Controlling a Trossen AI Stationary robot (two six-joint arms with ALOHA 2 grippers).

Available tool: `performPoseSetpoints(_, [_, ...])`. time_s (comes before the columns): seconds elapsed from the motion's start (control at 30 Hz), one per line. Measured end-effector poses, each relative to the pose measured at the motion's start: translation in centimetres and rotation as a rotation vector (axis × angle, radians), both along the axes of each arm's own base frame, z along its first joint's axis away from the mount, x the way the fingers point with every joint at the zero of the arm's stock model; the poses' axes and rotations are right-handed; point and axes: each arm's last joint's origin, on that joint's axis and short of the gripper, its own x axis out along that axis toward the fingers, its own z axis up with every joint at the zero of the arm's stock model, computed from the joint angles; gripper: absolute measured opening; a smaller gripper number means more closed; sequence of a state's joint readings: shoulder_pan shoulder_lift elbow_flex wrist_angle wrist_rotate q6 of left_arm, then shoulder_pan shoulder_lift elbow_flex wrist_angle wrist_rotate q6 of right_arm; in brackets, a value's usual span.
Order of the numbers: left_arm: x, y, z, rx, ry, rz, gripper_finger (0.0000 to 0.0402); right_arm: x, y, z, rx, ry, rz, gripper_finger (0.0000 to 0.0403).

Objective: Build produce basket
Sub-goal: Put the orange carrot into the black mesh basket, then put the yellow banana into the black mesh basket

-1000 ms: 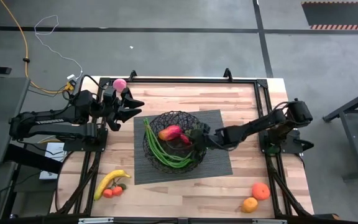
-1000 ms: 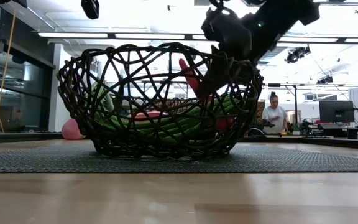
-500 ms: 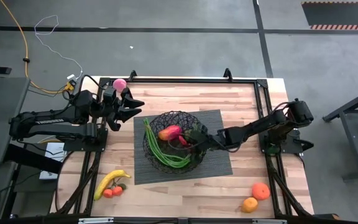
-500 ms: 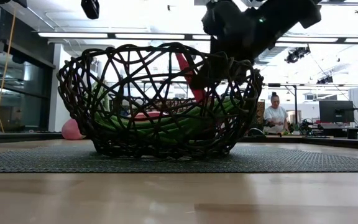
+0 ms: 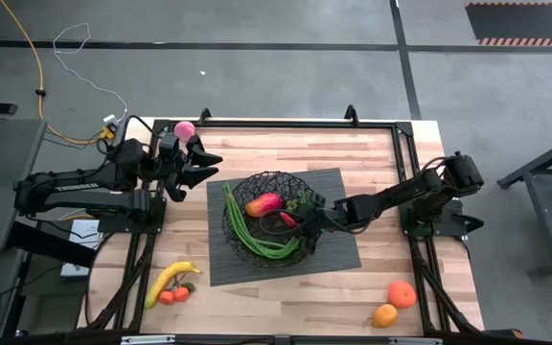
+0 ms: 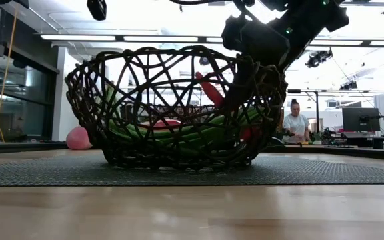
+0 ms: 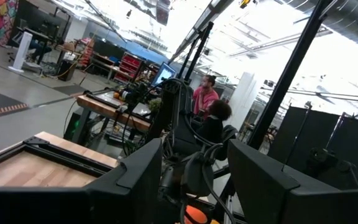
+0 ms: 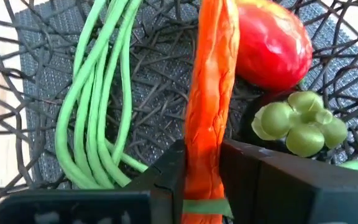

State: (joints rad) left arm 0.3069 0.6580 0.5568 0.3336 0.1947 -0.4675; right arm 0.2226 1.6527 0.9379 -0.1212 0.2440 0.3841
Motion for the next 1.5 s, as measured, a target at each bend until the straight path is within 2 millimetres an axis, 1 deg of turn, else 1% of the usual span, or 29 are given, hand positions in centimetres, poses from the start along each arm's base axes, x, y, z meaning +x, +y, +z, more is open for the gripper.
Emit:
performPoseSetpoints(0.2, [0.0, 0.0, 0.0, 0.000, 0.000, 0.000, 0.0172, 0.0, -0.2, 0.1, -0.008, 0.027, -0.003, 0.0152])
performPoseSetpoints(0.3, [0.0, 0.0, 0.0, 0.000, 0.000, 0.000, 0.0172, 0.5, -0.8, 1.0, -0.031, 0.040, 0.004, 0.0187])
performPoseSetpoints(0.47, [0.0, 0.0, 0.0, 0.000, 0.000, 0.000, 0.0172, 1.8, -2.1, 3.9, -0.112, 0.054, 0.048, 0.0224])
performPoseSetpoints(0.57, [0.0, 0.0, 0.0, 0.000, 0.000, 0.000, 0.0172, 2.4, -2.9, 6.0, -0.152, 0.047, 0.067, 0.0231])
performPoseSetpoints(0.67, [0.0, 0.0, 0.0, 0.000, 0.000, 0.000, 0.0172, 2.1, -3.8, 8.5, -0.180, 0.035, 0.069, 0.0231])
performPoseSetpoints(0.77, [0.0, 0.0, 0.0, 0.000, 0.001, 0.000, 0.0172, 0.3, -4.6, 10.8, -0.185, 0.027, -0.006, 0.0231])
performPoseSetpoints(0.87, [0.0, 0.0, 0.0, -0.001, 0.005, 0.000, 0.0172, -2.9, -5.2, 11.9, -0.195, 0.013, -0.119, 0.0231])
performPoseSetpoints(0.93, [0.0, 0.0, -0.1, 0.007, 0.008, 0.000, 0.0172, -5.5, -5.3, 11.8, -0.169, -0.020, -0.200, 0.0231])
performPoseSetpoints(1.03, [0.0, 0.0, -0.1, 0.032, 0.011, 0.006, 0.0172, -9.1, -5.1, 10.7, -0.063, -0.131, -0.295, 0.0231])
performPoseSetpoints(1.13, [0.0, 0.0, -0.1, 0.043, 0.012, 0.008, 0.0172, -11.4, -4.9, 9.8, 0.093, -0.332, -0.328, 0.0231])
performPoseSetpoints(1.23, [0.0, 0.0, -0.1, 0.058, 0.014, 0.013, 0.0172, -12.4, -4.8, 9.5, 0.194, -0.568, -0.326, 0.0231])
performPoseSetpoints(1.33, [0.0, 0.0, -0.1, 0.077, 0.017, 0.026, 0.0172, -12.9, -5.0, 9.6, 0.193, -0.762, -0.299, 0.0231])
performPoseSetpoints(1.4, [0.0, 0.1, -0.1, 0.088, 0.026, 0.056, 0.0172, -13.0, -5.0, 9.8, 0.161, -0.825, -0.276, 0.0231])
performPoseSetpoints(1.5, [0.0, 0.2, -0.2, 0.097, 0.038, 0.094, 0.0172, -13.0, -5.0, 10.0, 0.132, -0.837, -0.260, 0.0231])
